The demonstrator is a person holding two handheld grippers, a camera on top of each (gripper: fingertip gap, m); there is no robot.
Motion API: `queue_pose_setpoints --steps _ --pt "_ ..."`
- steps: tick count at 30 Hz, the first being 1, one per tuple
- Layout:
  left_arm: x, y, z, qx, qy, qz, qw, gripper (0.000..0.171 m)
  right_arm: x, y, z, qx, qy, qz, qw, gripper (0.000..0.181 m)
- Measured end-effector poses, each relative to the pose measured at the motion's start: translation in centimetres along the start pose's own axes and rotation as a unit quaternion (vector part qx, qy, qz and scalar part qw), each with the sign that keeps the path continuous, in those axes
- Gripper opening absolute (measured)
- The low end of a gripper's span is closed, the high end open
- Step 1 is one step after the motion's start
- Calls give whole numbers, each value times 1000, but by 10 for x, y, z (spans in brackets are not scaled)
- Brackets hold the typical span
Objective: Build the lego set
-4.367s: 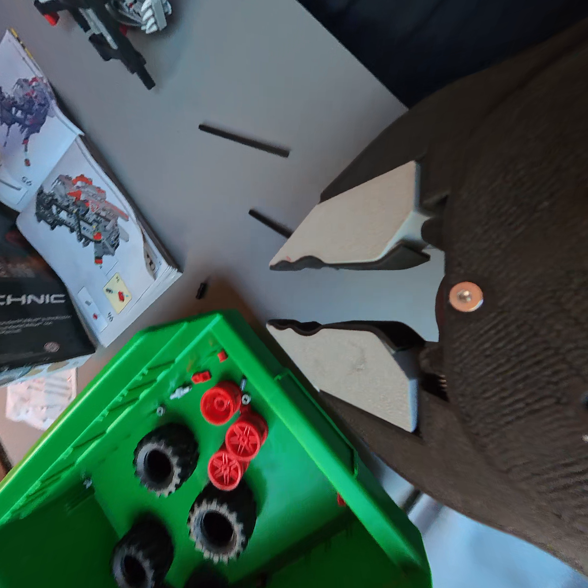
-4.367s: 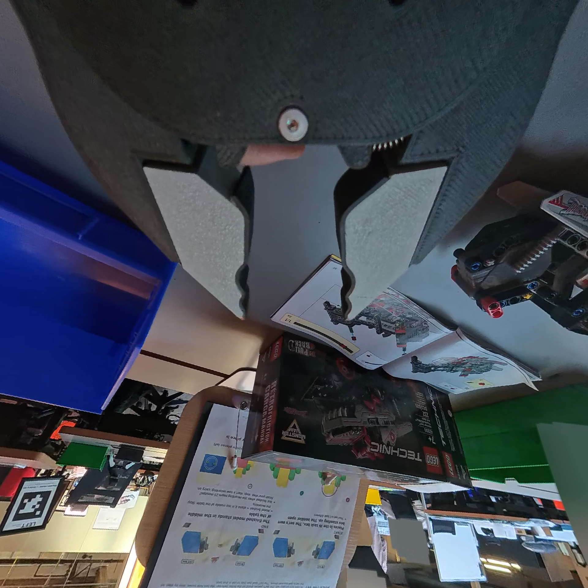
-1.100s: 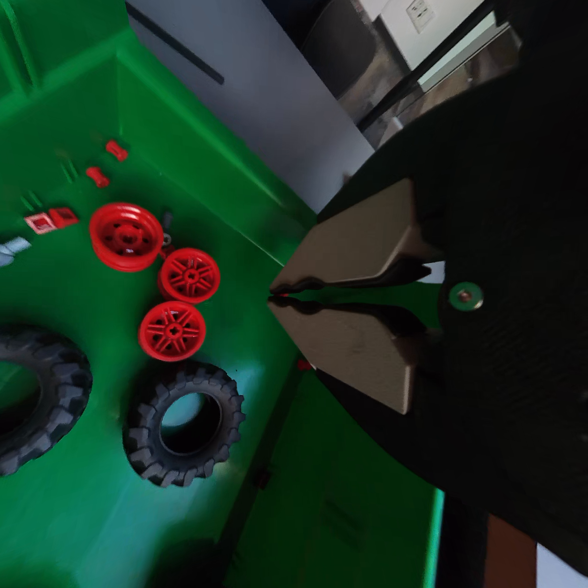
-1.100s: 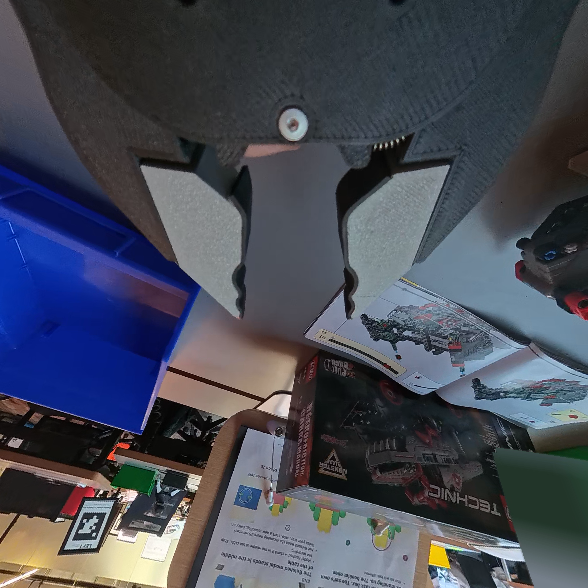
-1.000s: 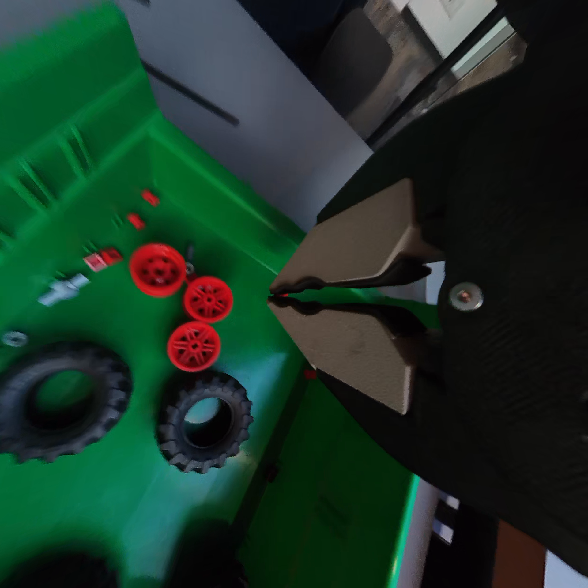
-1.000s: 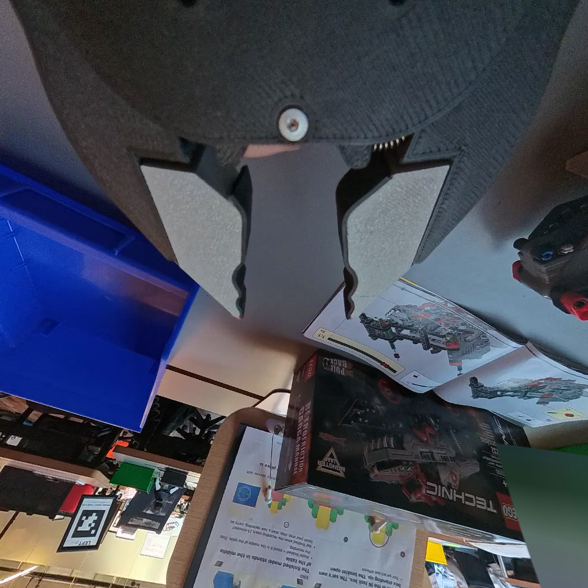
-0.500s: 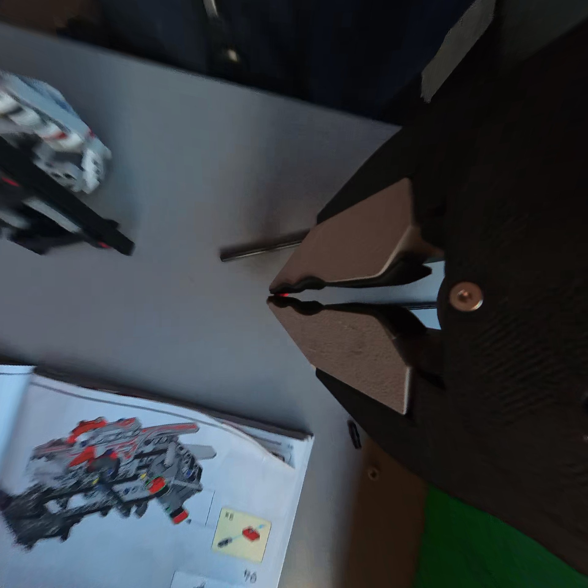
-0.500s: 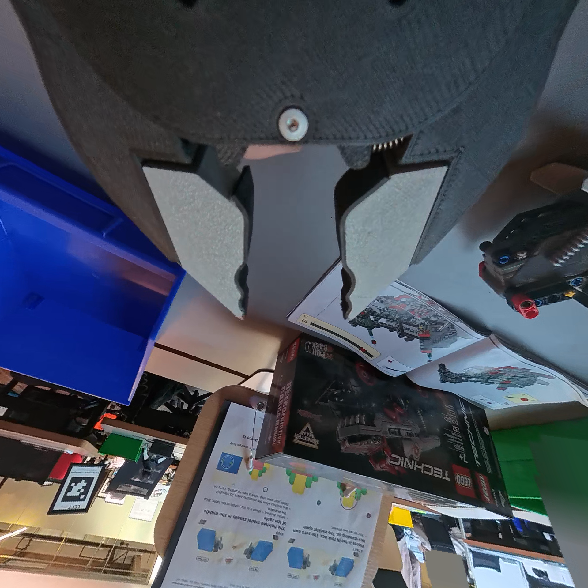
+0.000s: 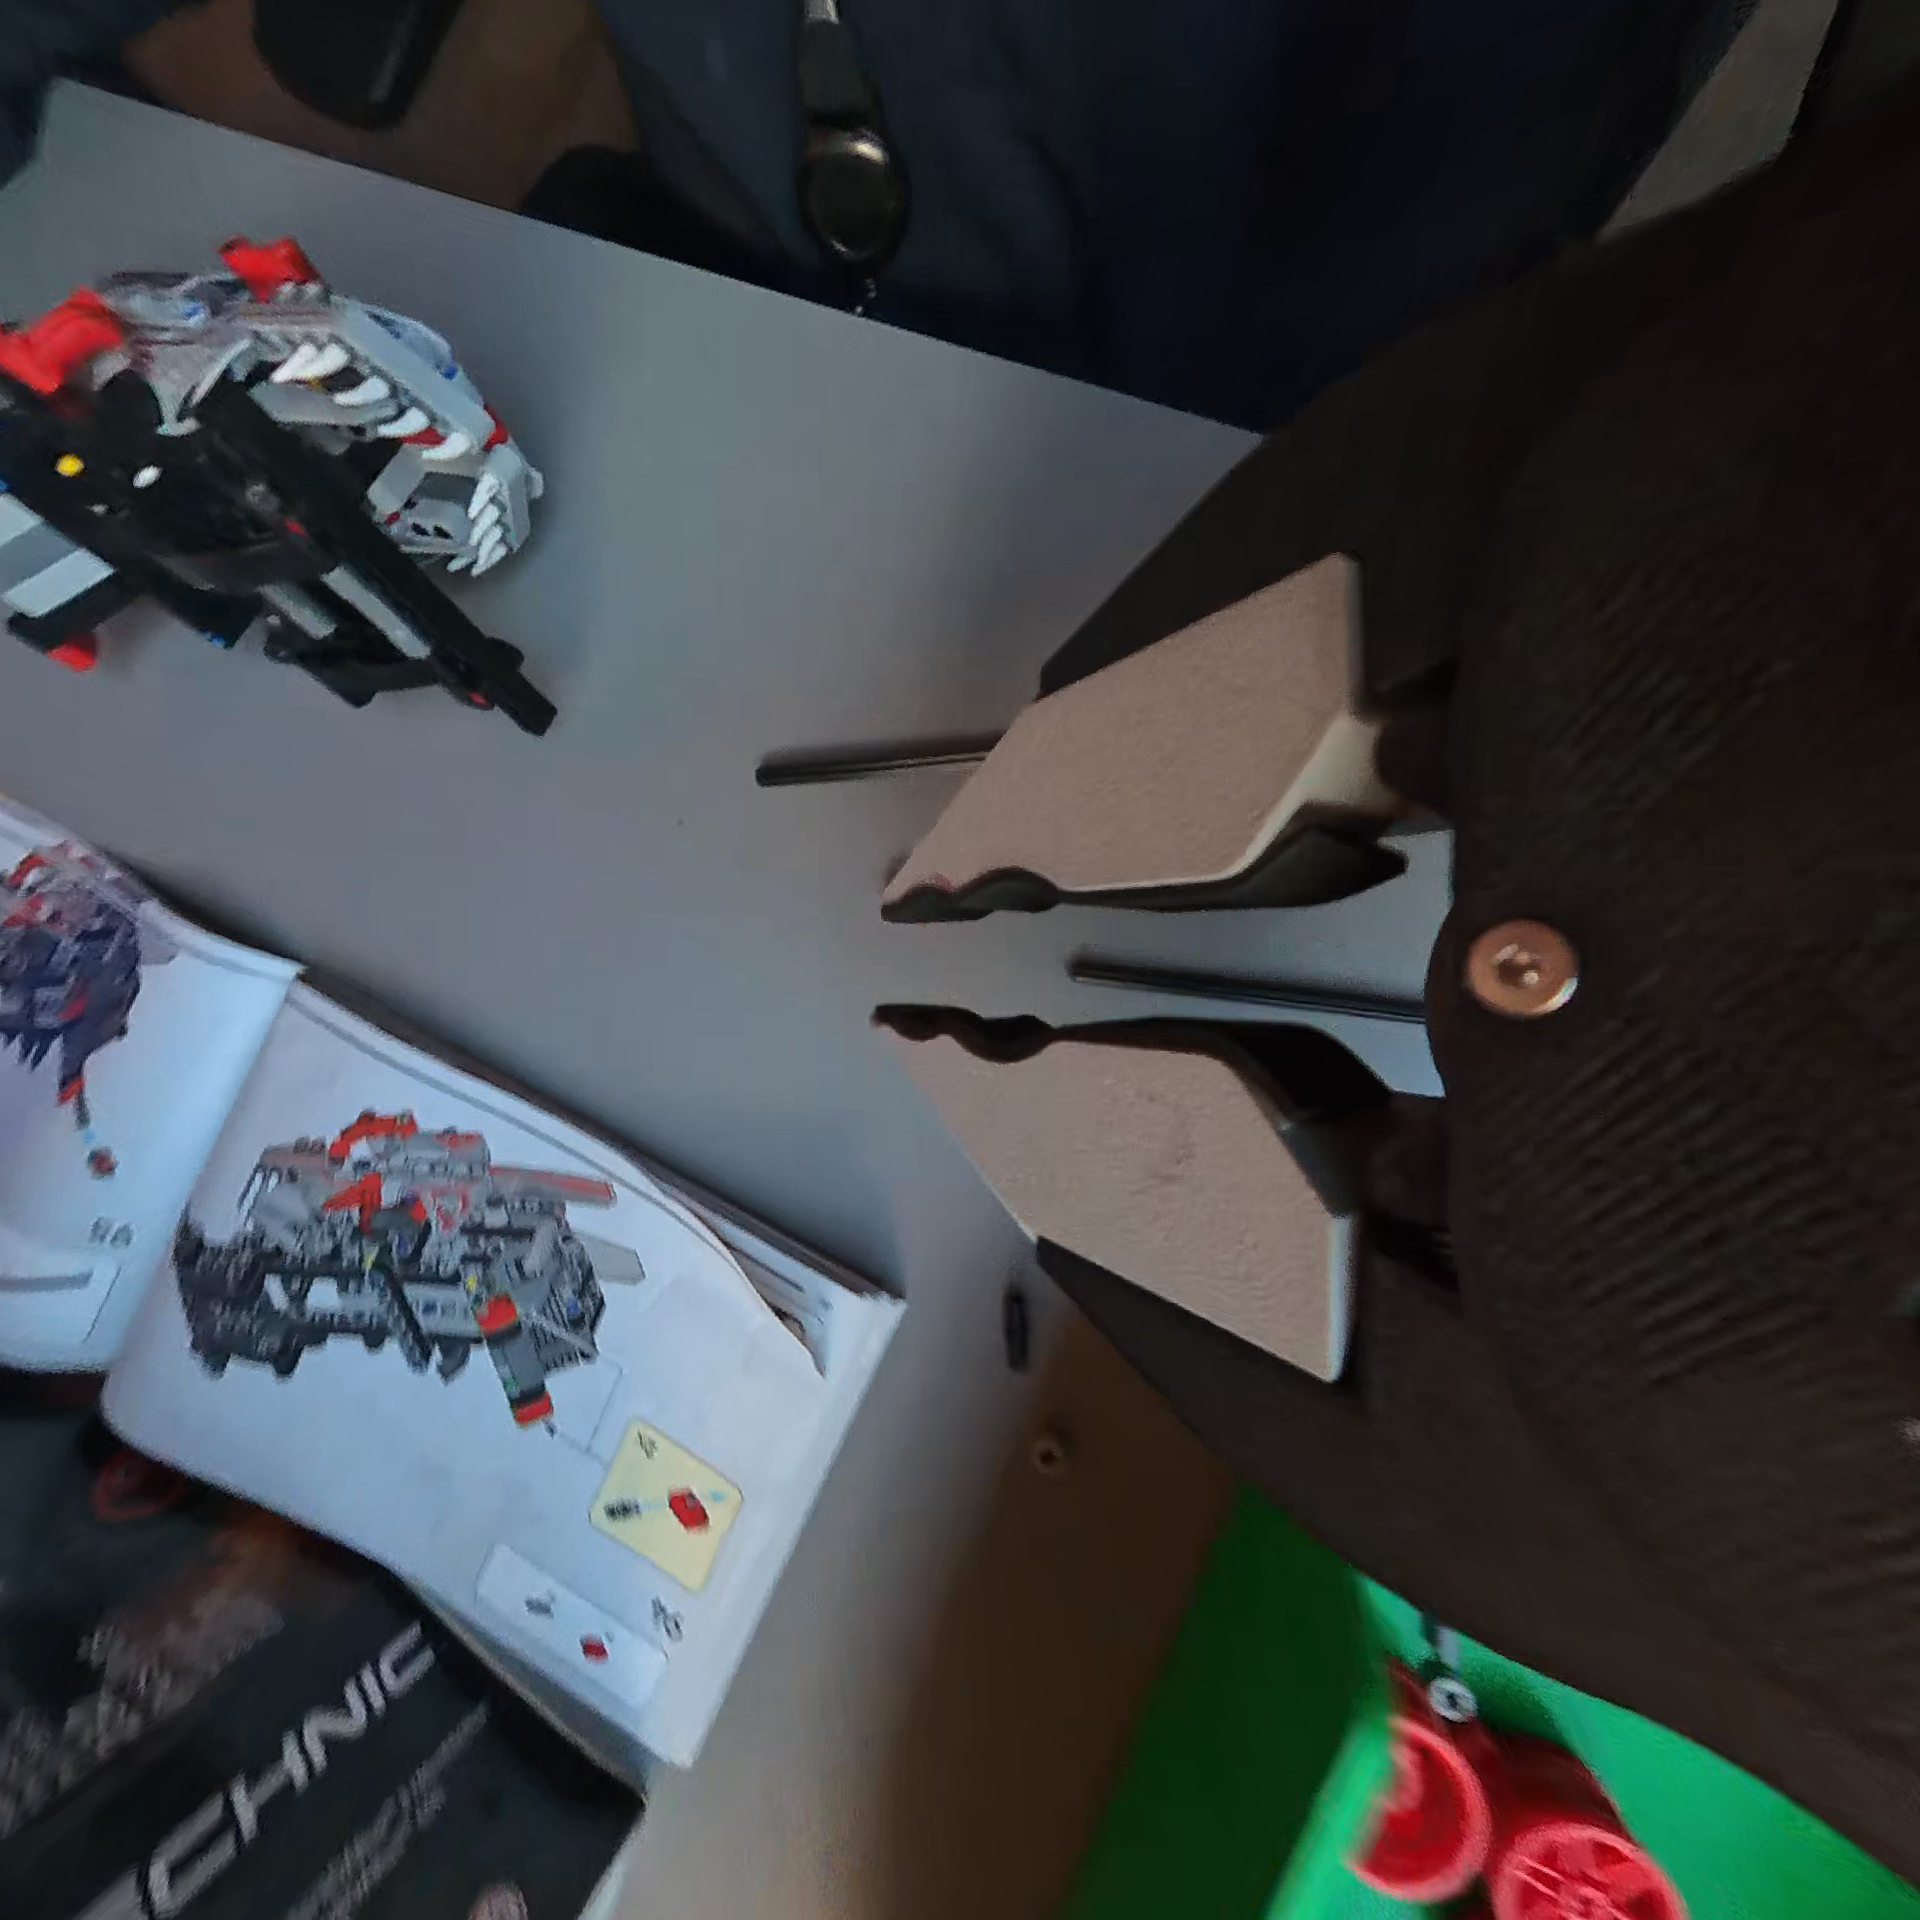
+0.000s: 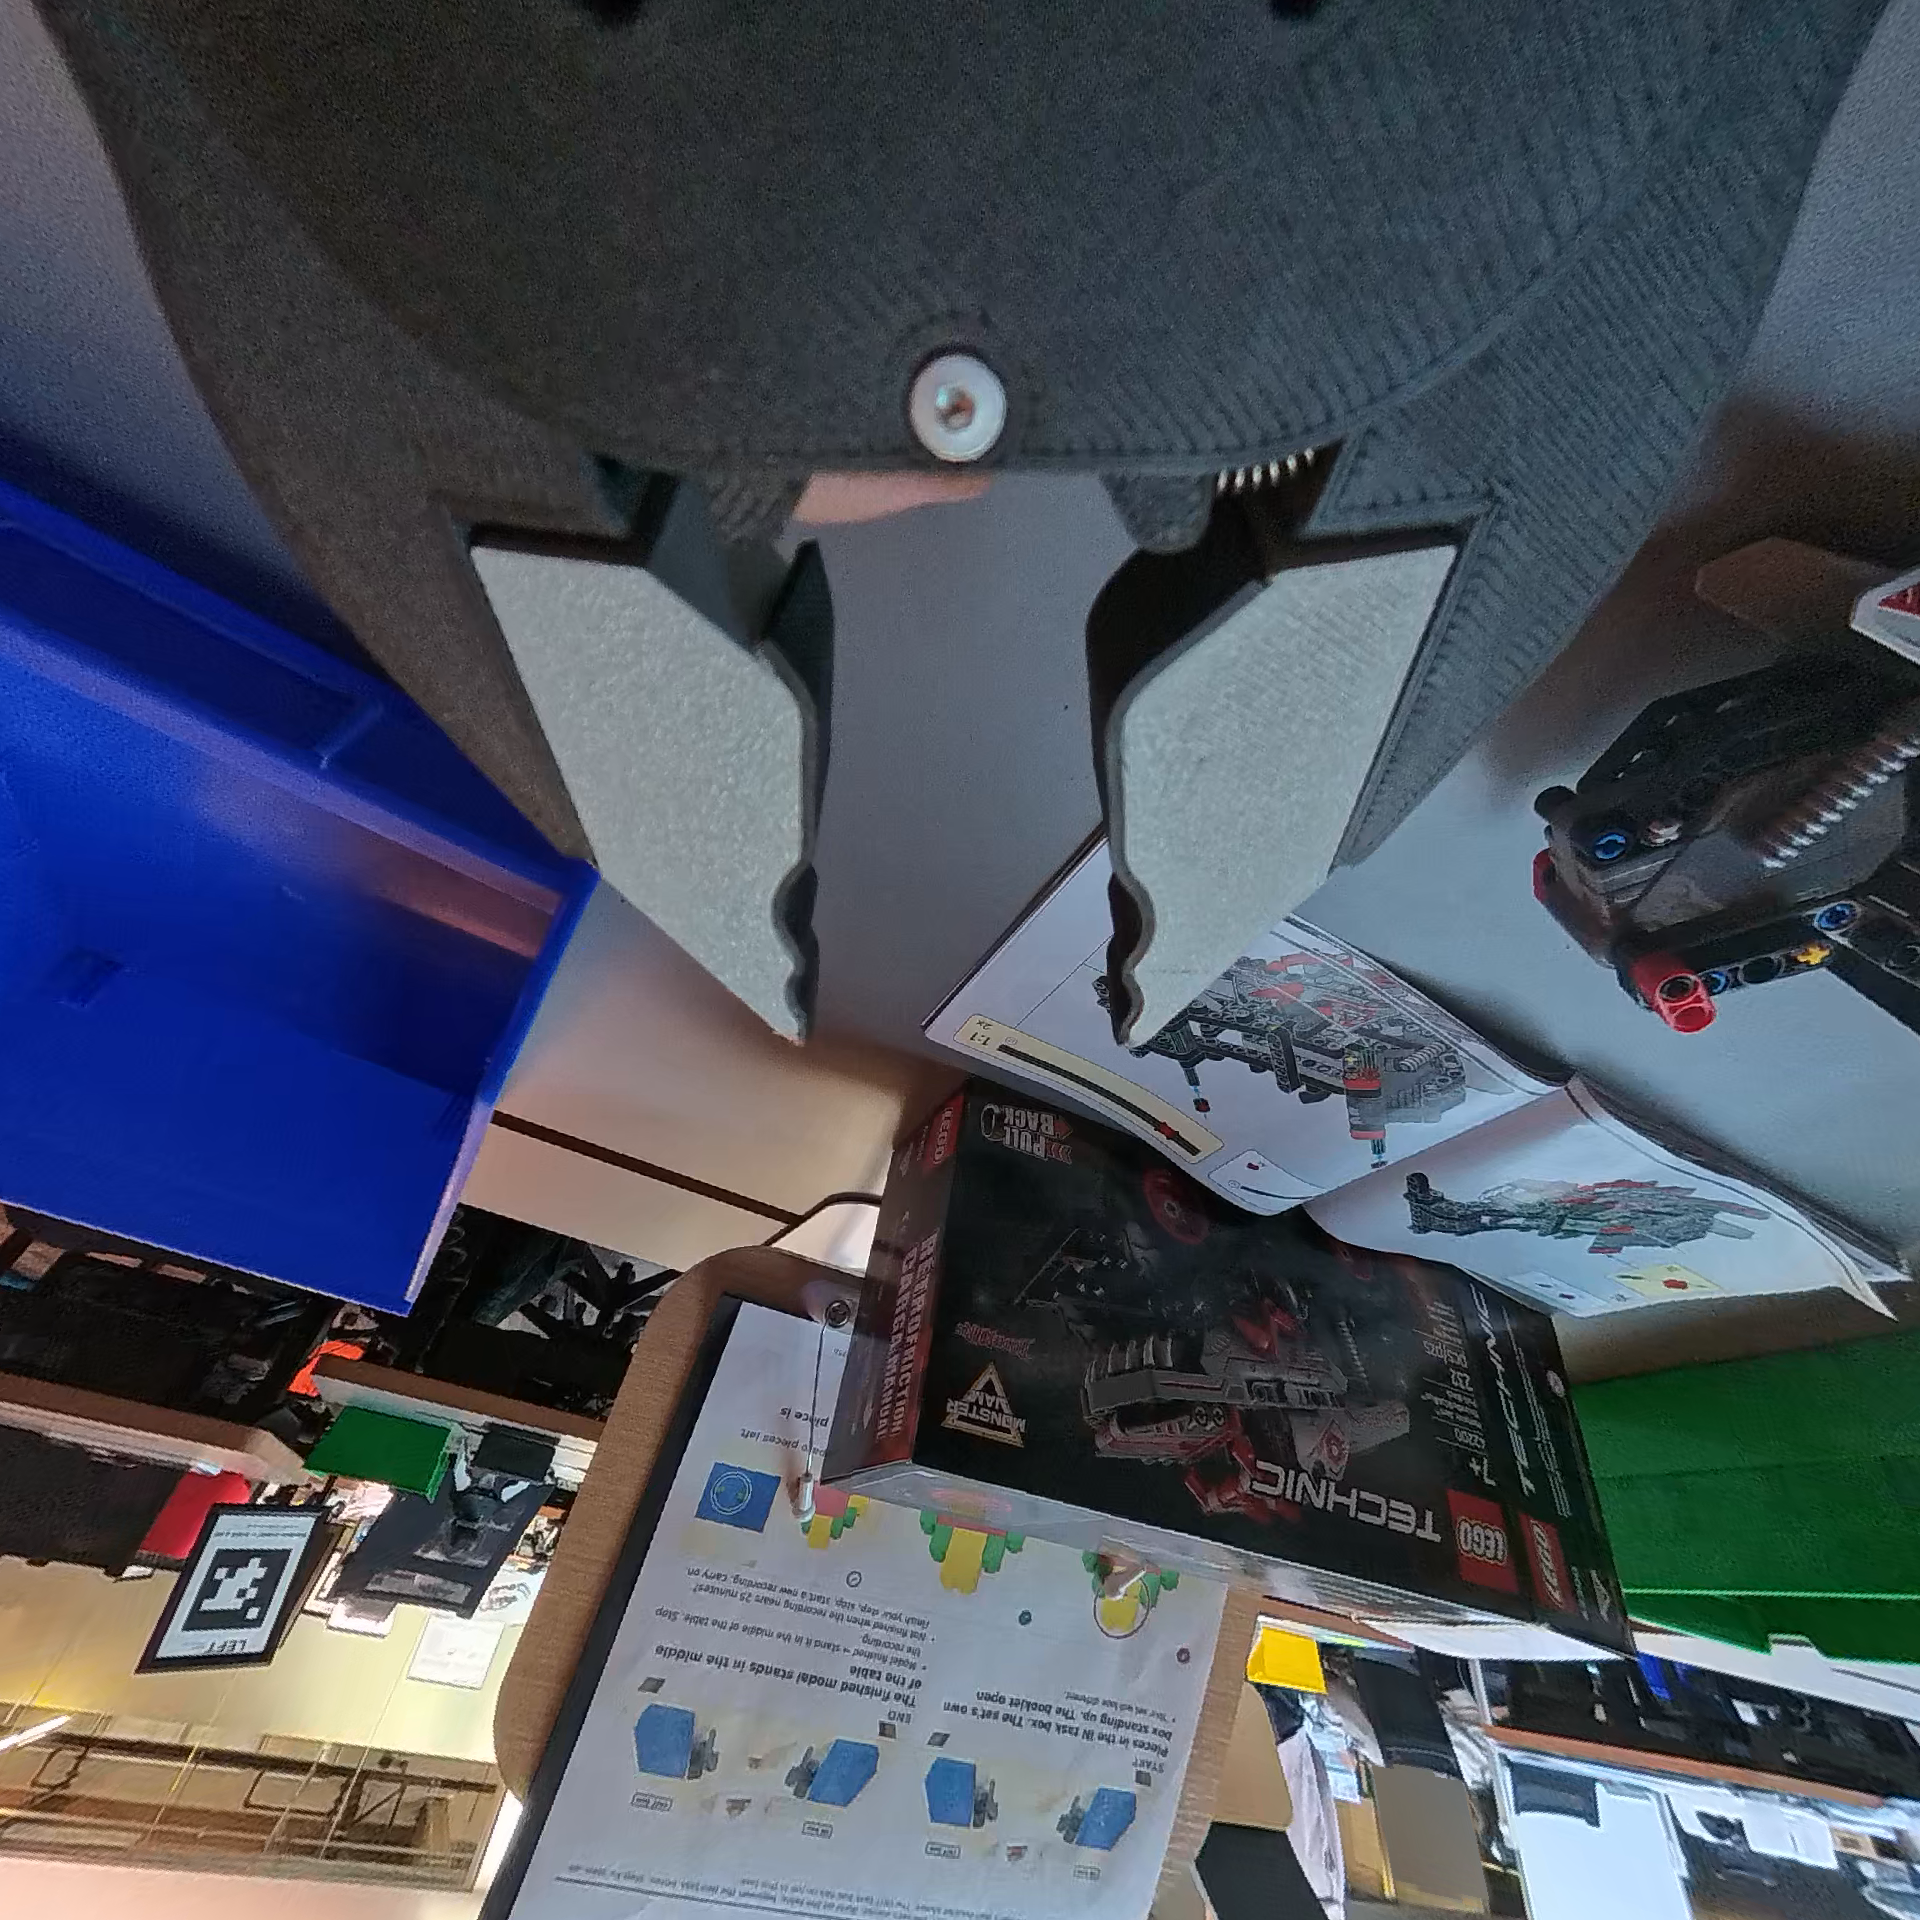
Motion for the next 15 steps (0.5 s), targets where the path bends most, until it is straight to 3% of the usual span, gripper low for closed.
queue_pose_setpoints --steps 5,7,10,12,15 --pt "-13 -6 -69 78 -48 -29 995 12 1 2 1 -8 5 -2 1000 50" --pt "-35 1 -110 71 -110 -40 991 11 1 2 2 -12 10 -5 1000 50" --pt "-79 38 -141 -20 -144 -64 987 11 2 5 4 -21 20 -10 1000 51" --pt "-100 61 -134 -90 -103 -82 987 14 4 6 6 -29 30 -11 999 51" --pt "-113 79 -105 -145 -29 -84 985 11 8 8 8 -40 48 -15 998 53"
Point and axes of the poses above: each gripper's, where its closed fingertips meet, z out along the fingers, y out of its underside, x = y × z across the jaws, the point moved 5 cm from there along -z, back along the fingers, and after that the axes turned 10 degrees about z, right-handed, at the moved point
